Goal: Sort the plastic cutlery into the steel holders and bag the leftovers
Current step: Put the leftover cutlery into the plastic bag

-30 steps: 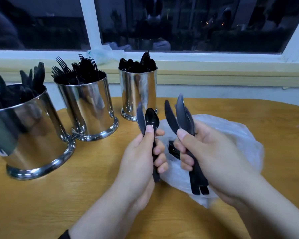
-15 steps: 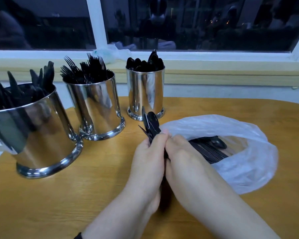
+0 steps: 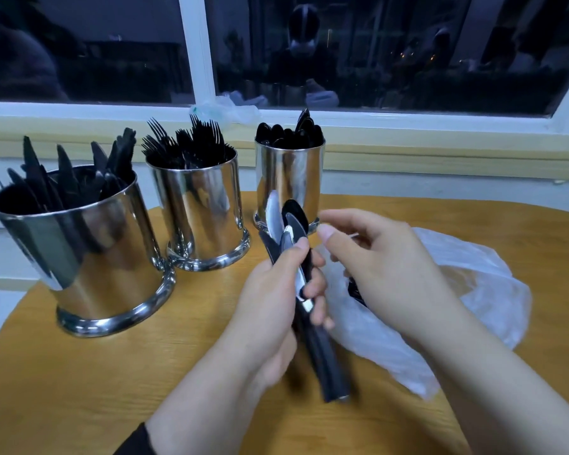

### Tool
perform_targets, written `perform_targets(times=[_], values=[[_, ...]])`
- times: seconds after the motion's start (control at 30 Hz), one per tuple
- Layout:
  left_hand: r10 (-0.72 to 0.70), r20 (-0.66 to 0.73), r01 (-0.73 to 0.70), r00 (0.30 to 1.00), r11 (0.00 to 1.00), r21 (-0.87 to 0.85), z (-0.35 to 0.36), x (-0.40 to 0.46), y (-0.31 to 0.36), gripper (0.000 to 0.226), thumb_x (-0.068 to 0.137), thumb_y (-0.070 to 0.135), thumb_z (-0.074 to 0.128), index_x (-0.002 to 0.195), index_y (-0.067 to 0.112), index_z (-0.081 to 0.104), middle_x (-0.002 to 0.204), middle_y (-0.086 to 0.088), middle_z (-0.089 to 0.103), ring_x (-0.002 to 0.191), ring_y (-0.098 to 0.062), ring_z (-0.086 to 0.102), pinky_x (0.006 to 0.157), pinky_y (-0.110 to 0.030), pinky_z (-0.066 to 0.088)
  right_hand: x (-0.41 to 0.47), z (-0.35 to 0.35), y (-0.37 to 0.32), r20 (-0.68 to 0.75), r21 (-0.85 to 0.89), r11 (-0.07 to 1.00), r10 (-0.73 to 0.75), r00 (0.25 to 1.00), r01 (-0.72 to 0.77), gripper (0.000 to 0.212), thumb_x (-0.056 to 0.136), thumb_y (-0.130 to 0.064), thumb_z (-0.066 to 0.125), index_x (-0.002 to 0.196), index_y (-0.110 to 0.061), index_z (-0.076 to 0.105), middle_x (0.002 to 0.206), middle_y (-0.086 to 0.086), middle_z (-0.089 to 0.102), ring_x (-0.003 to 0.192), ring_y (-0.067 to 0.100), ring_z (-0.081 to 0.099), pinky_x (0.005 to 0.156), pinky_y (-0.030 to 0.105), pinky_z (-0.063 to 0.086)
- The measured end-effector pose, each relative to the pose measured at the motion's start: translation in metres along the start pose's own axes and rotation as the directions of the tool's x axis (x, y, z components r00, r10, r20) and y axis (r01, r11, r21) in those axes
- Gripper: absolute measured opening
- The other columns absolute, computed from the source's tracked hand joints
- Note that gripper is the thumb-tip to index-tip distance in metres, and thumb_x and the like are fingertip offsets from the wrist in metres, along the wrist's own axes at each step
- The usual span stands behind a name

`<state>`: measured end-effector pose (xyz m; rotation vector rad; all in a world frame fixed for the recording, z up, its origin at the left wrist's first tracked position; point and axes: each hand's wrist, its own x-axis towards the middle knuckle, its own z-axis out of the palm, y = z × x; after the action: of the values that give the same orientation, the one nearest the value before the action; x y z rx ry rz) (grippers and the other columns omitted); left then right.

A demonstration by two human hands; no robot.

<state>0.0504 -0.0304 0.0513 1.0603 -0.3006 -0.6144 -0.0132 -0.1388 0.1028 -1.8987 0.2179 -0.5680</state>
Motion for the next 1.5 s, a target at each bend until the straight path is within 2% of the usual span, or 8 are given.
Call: perform_targets(times=[0.1,0.33,0.43,0.53,0.8,1.1,1.3,1.5], values=[[-0.009,0.063,0.008,0.998,1.000,0.022,-0.008,-0.002,0.007,0.036,0.103,0.039,0.055,0.073,0.020,0.063,0.059,0.000,0.030,0.041,-0.012,0.024,0.039,-0.023,0.026,0.014,0.006,-0.001,0.009,-0.025,1.000,0.002,1.000,-0.002,0.011,0.097,-0.022,0.065,0.103,-0.024,0.074,0.068,-0.007,0.069,0.063,-0.002,0.059,0.059,0.008,0.042],[0.012,0.161,-0.020,0.987,0.998,0.051,-0.029,-0.005,0.028,0.033,0.099,0.042,0.059,0.083,0.014,0.067,0.060,-0.002,0.033,0.041,-0.011,0.021,0.042,-0.022,0.018,0.031,0.021,-0.022,0.049,-0.021,0.999,0.038,0.998,-0.037,0.008,0.096,-0.022,0.067,0.093,-0.021,0.075,0.063,0.000,0.063,0.058,0.006,0.054,0.060,0.020,0.045],[0.050,0.157,-0.068,0.986,0.992,0.110,-0.036,-0.005,0.031,0.035,0.102,0.039,0.056,0.094,0.008,0.071,0.062,-0.007,0.043,0.041,-0.013,0.024,0.042,-0.025,0.019,0.040,0.023,-0.026,-0.013,-0.153,0.988,-0.022,1.000,0.020,0.012,0.095,-0.022,0.067,0.086,-0.020,0.074,0.060,-0.005,0.063,0.053,0.003,0.053,0.056,0.016,0.044],[0.076,0.140,-0.102,0.987,0.977,0.189,-0.041,-0.003,0.035,0.032,0.104,0.037,0.055,0.103,0.010,0.073,0.064,-0.009,0.052,0.042,-0.014,0.027,0.042,-0.025,0.022,0.051,0.022,-0.029,-0.088,-0.212,0.975,-0.091,0.992,0.071,0.011,0.092,-0.019,0.065,0.083,-0.020,0.072,0.063,-0.002,0.065,0.055,0.007,0.055,0.059,0.027,0.047],[0.116,0.118,-0.140,0.986,0.966,0.218,-0.047,0.001,0.043,0.032,0.105,0.037,0.054,0.107,0.012,0.074,0.067,-0.009,0.054,0.044,-0.016,0.025,0.046,-0.028,0.021,0.070,0.027,-0.035,0.002,-0.285,0.944,-0.171,0.985,0.164,0.009,0.092,-0.016,0.068,0.085,-0.020,0.070,0.077,0.011,0.067,0.071,0.027,0.063,0.071,0.046,0.053],[0.194,-0.037,-0.174,0.980,0.938,0.298,-0.051,0.011,0.050,0.033,0.097,0.038,0.066,0.079,0.012,0.058,0.059,0.001,0.034,0.047,-0.015,0.026,0.048,-0.030,0.023,0.133,-0.010,-0.073,-0.326,-0.289,0.922,-0.347,0.879,0.256,0.012,0.098,-0.011,0.058,0.096,-0.015,0.069,0.079,-0.003,0.067,0.066,0.008,0.063,0.070,0.039,0.057],[0.308,-0.077,-0.267,0.948,0.905,0.332,-0.054,0.023,0.054,0.046,0.093,0.031,0.072,0.061,0.026,0.040,0.057,0.002,0.032,0.046,-0.016,0.027,0.049,-0.032,0.027,0.192,-0.016,-0.082,-0.295,-0.469,0.828,-0.475,0.829,0.307,0.012,0.098,-0.017,0.056,0.100,-0.020,0.067,0.085,0.006,0.069,0.083,0.027,0.064,0.077,0.043,0.055],[0.315,-0.088,-0.272,0.945,0.906,0.324,-0.059,0.033,0.055,0.047,0.094,0.030,0.074,0.060,0.027,0.041,0.059,-0.001,0.030,0.047,-0.017,0.027,0.051,-0.033,0.027,0.236,-0.004,-0.063,-0.246,-0.570,0.769,-0.495,0.834,0.288,0.016,0.100,-0.017,0.053,0.102,-0.023,0.068,0.082,-0.010,0.065,0.077,0.011,0.059,0.064,0.014,0.041]])
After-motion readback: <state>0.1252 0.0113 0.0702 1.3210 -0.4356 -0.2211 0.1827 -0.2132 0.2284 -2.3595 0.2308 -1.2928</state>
